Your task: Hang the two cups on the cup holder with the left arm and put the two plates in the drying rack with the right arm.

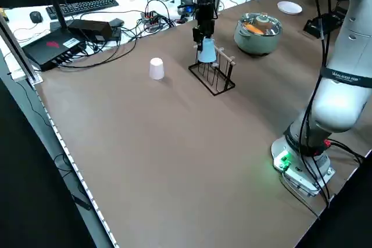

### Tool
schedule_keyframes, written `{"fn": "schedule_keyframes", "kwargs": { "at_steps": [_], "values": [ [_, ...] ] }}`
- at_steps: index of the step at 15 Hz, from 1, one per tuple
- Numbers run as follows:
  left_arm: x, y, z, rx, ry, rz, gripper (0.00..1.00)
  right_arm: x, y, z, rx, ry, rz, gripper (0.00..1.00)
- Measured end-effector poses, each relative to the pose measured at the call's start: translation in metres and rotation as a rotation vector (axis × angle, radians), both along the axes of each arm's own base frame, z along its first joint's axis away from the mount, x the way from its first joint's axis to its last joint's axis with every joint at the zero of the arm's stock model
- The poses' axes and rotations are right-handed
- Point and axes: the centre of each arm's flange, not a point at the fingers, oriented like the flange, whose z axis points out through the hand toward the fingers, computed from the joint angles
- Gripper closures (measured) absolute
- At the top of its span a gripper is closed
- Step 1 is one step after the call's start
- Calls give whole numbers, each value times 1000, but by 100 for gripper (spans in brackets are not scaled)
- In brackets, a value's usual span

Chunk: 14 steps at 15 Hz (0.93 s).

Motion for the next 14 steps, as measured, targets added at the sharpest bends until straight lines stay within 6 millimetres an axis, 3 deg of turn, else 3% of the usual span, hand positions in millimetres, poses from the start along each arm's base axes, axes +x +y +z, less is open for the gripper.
{"fn": "schedule_keyframes", "kwargs": {
  "at_steps": [3, 5, 10, 14],
  "values": [
    [-3, -1, -10, 0, -14, -7, 33, -9, 51, 36, -109, 107, 91, 97],
    [-4, -2, -15, -2, -20, -9, 33, -17, 67, 37, -193, 159, 150, 97],
    [0, -4, -23, 25, -30, -21, 33, -36, 98, -10, -429, 333, 326, 97],
    [1, -10, -30, 34, -26, -33, 2, -47, 115, -46, -511, 396, 429, 97]
  ]
}}
